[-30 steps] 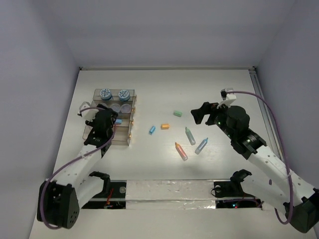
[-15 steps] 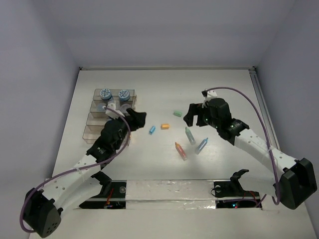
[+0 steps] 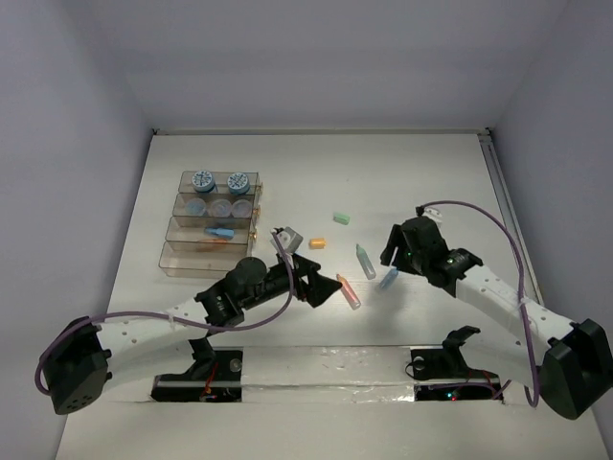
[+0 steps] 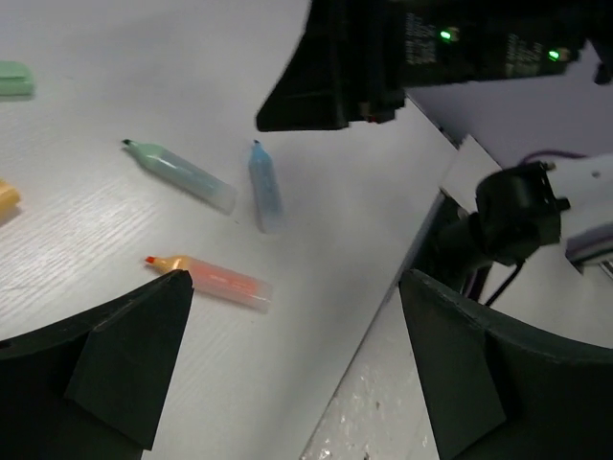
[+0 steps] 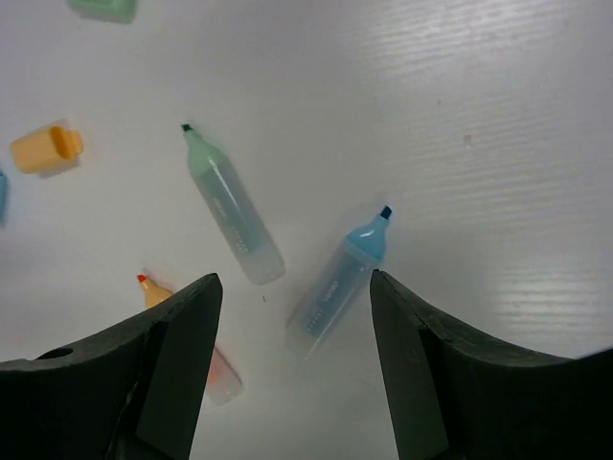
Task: Sort the stationery into containers
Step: Pick up the pen from the center of the board.
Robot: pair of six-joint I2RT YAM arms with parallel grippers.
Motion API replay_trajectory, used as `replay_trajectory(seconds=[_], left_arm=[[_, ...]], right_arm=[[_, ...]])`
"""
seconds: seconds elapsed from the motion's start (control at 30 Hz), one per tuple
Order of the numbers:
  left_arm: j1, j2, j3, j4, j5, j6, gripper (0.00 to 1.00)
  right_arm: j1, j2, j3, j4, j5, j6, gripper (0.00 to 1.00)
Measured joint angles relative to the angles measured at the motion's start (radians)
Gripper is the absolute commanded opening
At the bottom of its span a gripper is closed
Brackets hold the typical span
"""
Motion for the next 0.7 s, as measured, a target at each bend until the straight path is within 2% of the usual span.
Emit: replay_trajectory(seconds=[0.3,0.7], left_arm=[[-0.042,-0.024,-0.007,0.028,0.074,0.098,0.98],[-0.042,-0.065,-0.029,0.028,0.093,0.106,0.99]], right_arm=[[0.0,0.261,0.057,-0.156,0.049,0.151,0.7],[0.0,0.305,0.075,-0.199,0.04,0.281,0.65]])
